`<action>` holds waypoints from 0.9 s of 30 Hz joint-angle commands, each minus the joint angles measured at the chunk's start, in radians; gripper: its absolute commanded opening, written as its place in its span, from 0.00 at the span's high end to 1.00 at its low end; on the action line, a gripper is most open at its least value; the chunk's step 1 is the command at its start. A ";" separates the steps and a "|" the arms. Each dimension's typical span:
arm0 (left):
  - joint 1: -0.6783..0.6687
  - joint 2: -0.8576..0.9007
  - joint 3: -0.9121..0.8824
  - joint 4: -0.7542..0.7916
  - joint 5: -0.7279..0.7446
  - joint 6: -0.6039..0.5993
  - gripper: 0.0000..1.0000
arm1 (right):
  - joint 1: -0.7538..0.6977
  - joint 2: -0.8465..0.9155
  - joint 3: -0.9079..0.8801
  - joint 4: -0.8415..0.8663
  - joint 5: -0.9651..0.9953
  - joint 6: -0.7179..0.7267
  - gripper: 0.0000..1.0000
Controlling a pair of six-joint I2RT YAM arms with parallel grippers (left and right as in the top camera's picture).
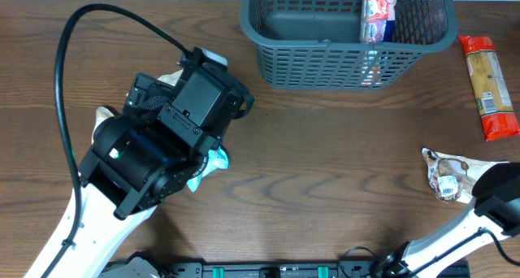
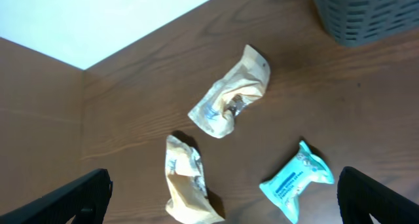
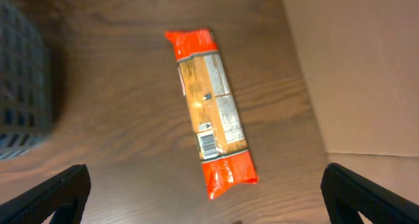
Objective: Pack container
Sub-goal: 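Lower the right gripper around the orange pasta package and close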
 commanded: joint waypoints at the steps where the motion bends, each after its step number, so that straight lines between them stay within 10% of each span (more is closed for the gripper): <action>1: 0.005 -0.009 0.000 -0.015 0.032 -0.009 0.01 | 0.023 0.014 -0.092 0.043 0.107 0.010 0.01; 27: 0.005 -0.009 0.000 -0.021 0.032 -0.009 0.01 | 0.048 0.318 -0.110 0.033 0.210 -0.121 0.01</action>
